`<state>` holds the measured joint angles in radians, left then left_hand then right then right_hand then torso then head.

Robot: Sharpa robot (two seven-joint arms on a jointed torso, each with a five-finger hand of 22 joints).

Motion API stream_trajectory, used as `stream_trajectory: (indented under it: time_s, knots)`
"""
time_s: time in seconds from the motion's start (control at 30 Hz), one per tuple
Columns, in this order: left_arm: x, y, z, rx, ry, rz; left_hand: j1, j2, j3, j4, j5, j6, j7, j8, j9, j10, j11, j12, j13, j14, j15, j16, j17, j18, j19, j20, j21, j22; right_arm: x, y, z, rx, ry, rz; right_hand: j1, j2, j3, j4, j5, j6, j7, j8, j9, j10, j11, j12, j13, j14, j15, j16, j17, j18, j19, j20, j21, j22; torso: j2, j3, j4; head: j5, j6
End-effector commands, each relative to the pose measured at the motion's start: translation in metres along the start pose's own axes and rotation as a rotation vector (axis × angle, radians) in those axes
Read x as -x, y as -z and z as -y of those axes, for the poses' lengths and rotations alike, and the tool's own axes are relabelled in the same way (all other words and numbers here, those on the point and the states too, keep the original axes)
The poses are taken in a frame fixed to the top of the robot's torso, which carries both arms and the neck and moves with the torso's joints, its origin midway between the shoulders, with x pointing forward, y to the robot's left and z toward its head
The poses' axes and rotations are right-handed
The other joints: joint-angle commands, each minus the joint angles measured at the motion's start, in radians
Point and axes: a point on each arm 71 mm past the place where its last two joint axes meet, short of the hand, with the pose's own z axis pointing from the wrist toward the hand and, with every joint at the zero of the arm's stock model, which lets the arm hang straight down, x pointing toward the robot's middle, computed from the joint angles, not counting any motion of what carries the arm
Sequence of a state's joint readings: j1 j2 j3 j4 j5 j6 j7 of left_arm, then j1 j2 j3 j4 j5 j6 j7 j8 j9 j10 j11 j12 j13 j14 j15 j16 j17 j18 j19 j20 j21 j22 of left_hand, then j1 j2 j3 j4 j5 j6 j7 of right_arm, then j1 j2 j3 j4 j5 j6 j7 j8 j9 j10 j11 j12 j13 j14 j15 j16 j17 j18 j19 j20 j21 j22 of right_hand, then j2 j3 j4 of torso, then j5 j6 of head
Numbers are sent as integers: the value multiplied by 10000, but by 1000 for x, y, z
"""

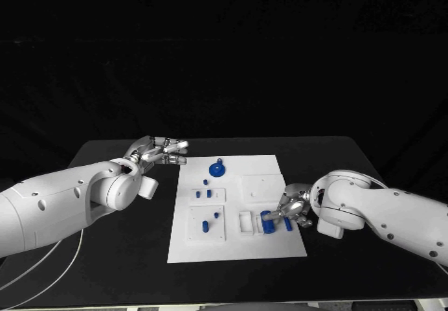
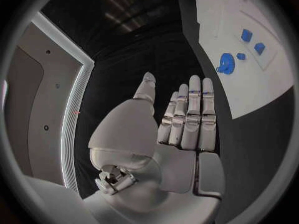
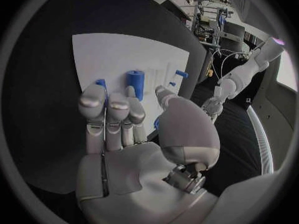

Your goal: Assemble the parts on the task board

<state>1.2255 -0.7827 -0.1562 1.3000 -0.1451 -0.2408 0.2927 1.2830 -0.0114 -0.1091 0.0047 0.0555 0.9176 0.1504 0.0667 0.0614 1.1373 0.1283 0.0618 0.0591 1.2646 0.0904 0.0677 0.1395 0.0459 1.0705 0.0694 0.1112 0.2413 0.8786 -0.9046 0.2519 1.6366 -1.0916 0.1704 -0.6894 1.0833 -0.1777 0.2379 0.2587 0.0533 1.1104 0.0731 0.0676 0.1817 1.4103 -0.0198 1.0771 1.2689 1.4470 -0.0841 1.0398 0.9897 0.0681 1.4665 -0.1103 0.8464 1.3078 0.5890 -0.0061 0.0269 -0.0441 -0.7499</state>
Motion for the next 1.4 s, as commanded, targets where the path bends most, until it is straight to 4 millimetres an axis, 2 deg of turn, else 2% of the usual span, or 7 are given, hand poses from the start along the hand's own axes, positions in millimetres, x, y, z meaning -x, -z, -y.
stream_trajectory:
  time_s: [0.03,0.3,0.73,0.8,0.9,1.07,1.4]
  knots:
    - [-3,1,0,-114,278,-287,-132,-87,-89,68,-34,-151,31,-48,-17,-84,-14,-23,16,-90,24,-32,-22,-46,-31,67,-59,-41,-3,-2,1,-281,474,-29,-9,-132,-80,195,-47,-99,12,-48,-73,-32,22,-78,-8,-3,20,18,16,-140,200,53,-1,1069,33,-4,5,32,-30]
    - [-4,1,0,-116,311,-369,-135,-271,7,360,-34,-699,143,-73,-39,-223,46,-22,17,-203,72,-26,-36,-14,-54,123,-90,-240,-7,-8,-5,-395,1525,469,56,-183,-1313,311,-44,-281,53,-40,-188,-89,40,-176,-30,-13,33,-37,43,-139,172,58,-44,1057,69,4,-29,13,-28]
    - [-4,2,1,-215,472,-353,-222,-346,44,750,-57,-807,200,-60,-38,-265,66,-17,18,-198,76,-18,-85,-13,0,123,-51,-505,-16,-26,-13,-465,1638,906,302,142,-983,234,-17,-110,21,-14,-225,-82,33,-229,-42,2,33,-122,42,-140,174,64,-106,1041,117,-14,40,20,-99]
    - [-4,2,1,-256,542,-363,-209,-297,26,719,-55,-844,202,-60,-39,-244,63,-22,16,-177,72,-20,-81,-8,15,121,-37,-533,-16,-28,-12,-535,1672,976,472,672,-226,-162,293,123,-28,-40,-149,-92,-3,-272,-82,15,27,-158,14,-133,175,85,-137,1036,122,-14,27,24,-110]
    - [-3,2,1,-280,599,-373,-204,-235,1,672,-51,-797,198,-54,-36,-250,63,-20,17,-186,74,-20,-79,-8,6,126,-32,-572,-16,-29,-11,-623,1741,984,281,332,1703,-1024,425,280,-63,-37,-130,-95,-43,-293,-109,20,0,-190,-1,-148,178,60,-168,1033,129,-13,6,38,-126]
    - [-3,2,1,-290,641,-398,-189,-195,-7,613,-44,-803,202,-54,-37,-262,68,-20,18,-197,79,-19,-71,-2,3,131,-22,-606,-17,-30,-9,-711,1812,951,158,525,1796,-2278,2010,375,-111,-43,-141,-121,-70,-314,-124,25,-9,-219,-16,-169,178,45,-183,1035,134,-9,11,24,-123]
    - [-1,3,0,-228,652,-376,-102,-89,2,409,-31,-777,201,-50,-35,-279,71,-19,18,-207,81,-19,-43,8,3,138,18,-683,-18,-29,-9,-628,1679,1123,-58,995,1892,-3699,3200,602,-161,-44,-131,-142,-111,-330,-159,29,-28,-248,-36,-190,176,25,-188,1037,171,18,19,18,-106]
